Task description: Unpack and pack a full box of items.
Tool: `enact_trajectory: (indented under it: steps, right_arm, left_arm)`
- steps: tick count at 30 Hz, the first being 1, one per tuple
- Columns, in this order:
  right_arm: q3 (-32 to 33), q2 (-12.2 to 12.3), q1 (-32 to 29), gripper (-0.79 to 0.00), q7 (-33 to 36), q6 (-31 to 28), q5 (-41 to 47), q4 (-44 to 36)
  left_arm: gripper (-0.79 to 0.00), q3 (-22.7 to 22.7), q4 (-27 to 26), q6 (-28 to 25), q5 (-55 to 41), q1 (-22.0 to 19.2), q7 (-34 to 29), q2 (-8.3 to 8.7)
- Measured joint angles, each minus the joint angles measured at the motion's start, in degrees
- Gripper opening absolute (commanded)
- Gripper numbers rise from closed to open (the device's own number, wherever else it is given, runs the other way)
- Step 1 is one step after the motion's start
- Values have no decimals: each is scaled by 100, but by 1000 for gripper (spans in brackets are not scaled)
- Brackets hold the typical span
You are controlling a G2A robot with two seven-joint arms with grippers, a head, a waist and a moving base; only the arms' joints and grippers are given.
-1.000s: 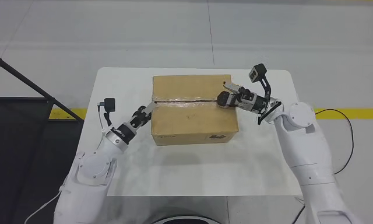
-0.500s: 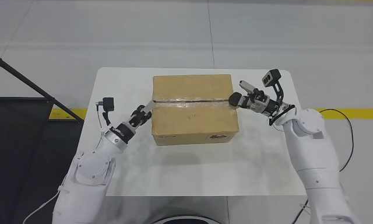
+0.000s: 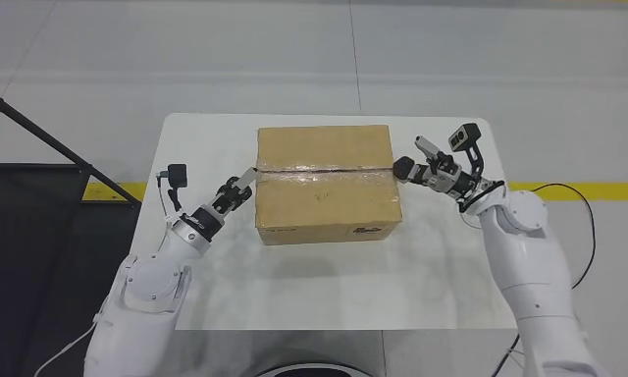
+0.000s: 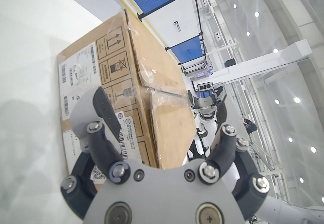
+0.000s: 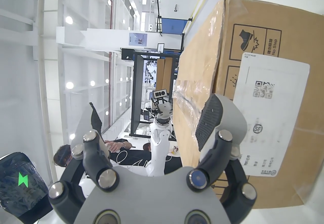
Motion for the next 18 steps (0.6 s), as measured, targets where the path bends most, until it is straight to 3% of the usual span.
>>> enact_trajectory:
  steps: [18]
  right_arm:
    - [-165,-16,52,0,101,-198,295,439]
  left_arm:
    - [0,-108,-50,9,-131,60,133,54]
